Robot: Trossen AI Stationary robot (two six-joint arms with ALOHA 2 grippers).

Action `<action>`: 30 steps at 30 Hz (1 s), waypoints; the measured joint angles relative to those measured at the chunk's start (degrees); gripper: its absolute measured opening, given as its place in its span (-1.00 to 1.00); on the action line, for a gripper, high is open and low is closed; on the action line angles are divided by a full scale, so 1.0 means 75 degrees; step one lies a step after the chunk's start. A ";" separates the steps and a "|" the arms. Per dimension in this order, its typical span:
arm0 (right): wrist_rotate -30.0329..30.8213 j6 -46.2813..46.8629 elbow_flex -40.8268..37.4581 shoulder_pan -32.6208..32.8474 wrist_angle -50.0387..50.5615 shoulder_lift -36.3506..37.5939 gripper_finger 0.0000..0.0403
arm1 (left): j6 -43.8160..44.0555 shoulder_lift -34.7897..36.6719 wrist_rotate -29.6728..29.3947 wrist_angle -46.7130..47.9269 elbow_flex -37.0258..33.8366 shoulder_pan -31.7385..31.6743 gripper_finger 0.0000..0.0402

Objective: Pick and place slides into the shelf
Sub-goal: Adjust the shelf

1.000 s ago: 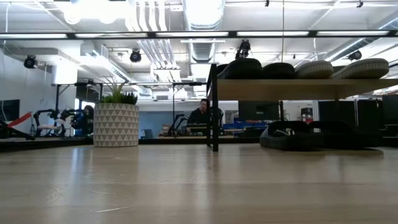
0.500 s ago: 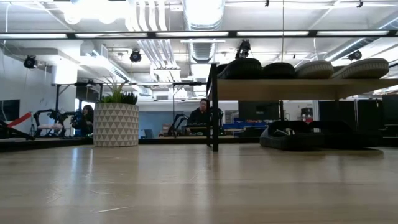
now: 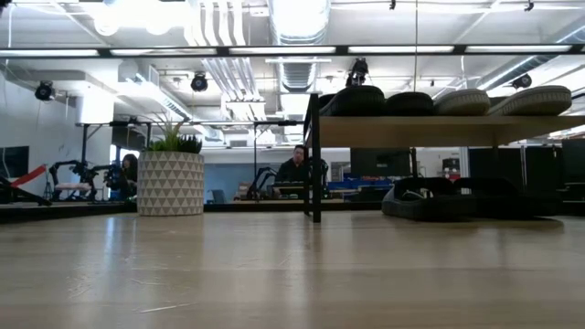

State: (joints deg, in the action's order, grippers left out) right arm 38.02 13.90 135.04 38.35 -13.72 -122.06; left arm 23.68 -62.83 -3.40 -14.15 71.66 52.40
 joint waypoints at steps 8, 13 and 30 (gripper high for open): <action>0.0003 -0.0082 -0.0003 0.0020 0.0753 0.0110 0.28 | 0.0003 0.0041 -0.0155 0.0240 -0.0007 0.0000 -0.01; 0.0004 0.0516 -0.0006 0.0014 0.2109 0.0210 0.28 | -0.0006 0.0040 -0.0237 0.0638 -0.0068 -0.0040 -0.01; -0.0541 0.2605 -0.0092 -0.0602 0.7616 0.1229 0.28 | -0.0043 -0.0497 0.0354 0.1428 -0.0285 -0.2762 -0.01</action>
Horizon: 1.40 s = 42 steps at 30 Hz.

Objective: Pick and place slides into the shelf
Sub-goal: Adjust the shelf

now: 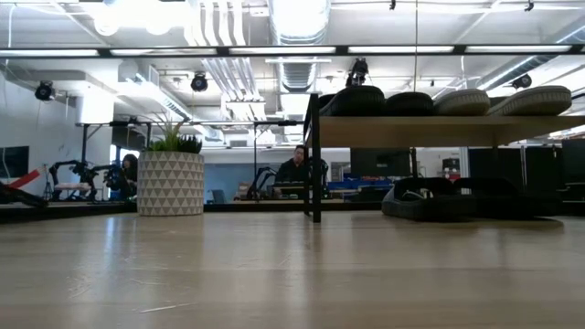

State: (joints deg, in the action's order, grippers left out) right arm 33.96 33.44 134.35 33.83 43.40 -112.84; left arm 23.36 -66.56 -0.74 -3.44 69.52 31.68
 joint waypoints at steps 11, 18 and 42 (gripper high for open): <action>-0.1923 -0.0789 -0.1001 -0.2495 0.1307 0.0687 0.28 | -0.0734 0.0724 0.1711 0.1645 -0.0377 -0.3063 -0.01; -0.2523 -0.0986 -0.3099 -0.3589 0.0593 0.2031 0.28 | -0.0770 0.1167 0.2596 0.1804 -0.0484 -0.5129 -0.01; -0.1703 -0.1090 -1.1075 -0.3503 -0.2004 1.0376 0.28 | -0.0560 0.2216 0.1269 -0.0010 -0.3166 -0.6018 -0.01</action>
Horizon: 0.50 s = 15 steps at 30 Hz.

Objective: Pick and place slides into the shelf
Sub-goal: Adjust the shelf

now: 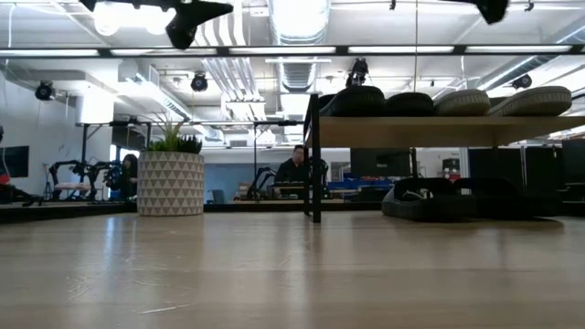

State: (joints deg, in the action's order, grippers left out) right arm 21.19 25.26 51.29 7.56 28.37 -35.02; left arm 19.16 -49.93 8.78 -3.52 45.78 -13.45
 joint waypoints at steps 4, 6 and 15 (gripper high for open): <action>-0.0011 0.0212 -0.0756 0.0005 -0.0071 0.1077 0.28 | 0.0234 0.0554 -0.0098 -0.0062 -0.0509 -0.0009 -0.01; -0.0009 0.0392 -0.1163 0.0002 -0.0042 0.1524 0.28 | 0.0441 0.0818 -0.0271 -0.0064 -0.0837 -0.0006 -0.01; -0.0015 0.0772 -0.2591 0.0002 -0.0674 0.3080 0.28 | 0.1527 0.1757 -0.0890 -0.1648 -0.2520 -0.0006 -0.01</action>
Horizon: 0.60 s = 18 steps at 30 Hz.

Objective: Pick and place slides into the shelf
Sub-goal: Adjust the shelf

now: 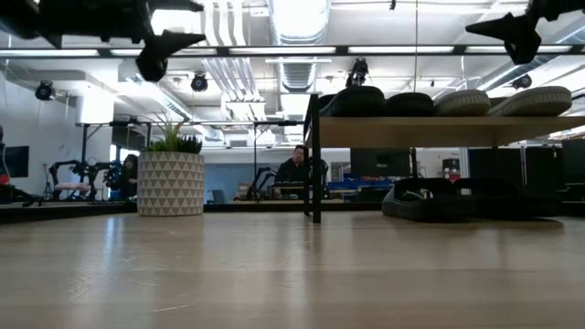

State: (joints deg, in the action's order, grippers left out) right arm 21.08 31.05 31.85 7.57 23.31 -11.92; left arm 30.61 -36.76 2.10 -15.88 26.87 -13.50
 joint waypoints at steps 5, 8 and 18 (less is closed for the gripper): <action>0.0002 0.0151 -0.0473 0.0000 -0.0015 0.0629 0.28 | 0.0580 0.0288 -0.0155 -0.0270 -0.0683 0.0000 -0.01; 0.0000 0.0291 -0.0733 0.0000 -0.0017 0.0963 0.25 | 0.0874 0.0445 -0.0153 -0.0293 -0.0979 0.0000 -0.01; -0.0007 0.0346 -0.1997 0.0003 -0.1139 0.1572 0.10 | 0.1499 0.0923 -0.0370 -0.0215 -0.1875 0.0000 -0.01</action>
State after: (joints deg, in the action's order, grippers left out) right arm 21.03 33.64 16.87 7.60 14.77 -0.13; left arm 41.85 -29.84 -0.67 -17.49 12.81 -13.50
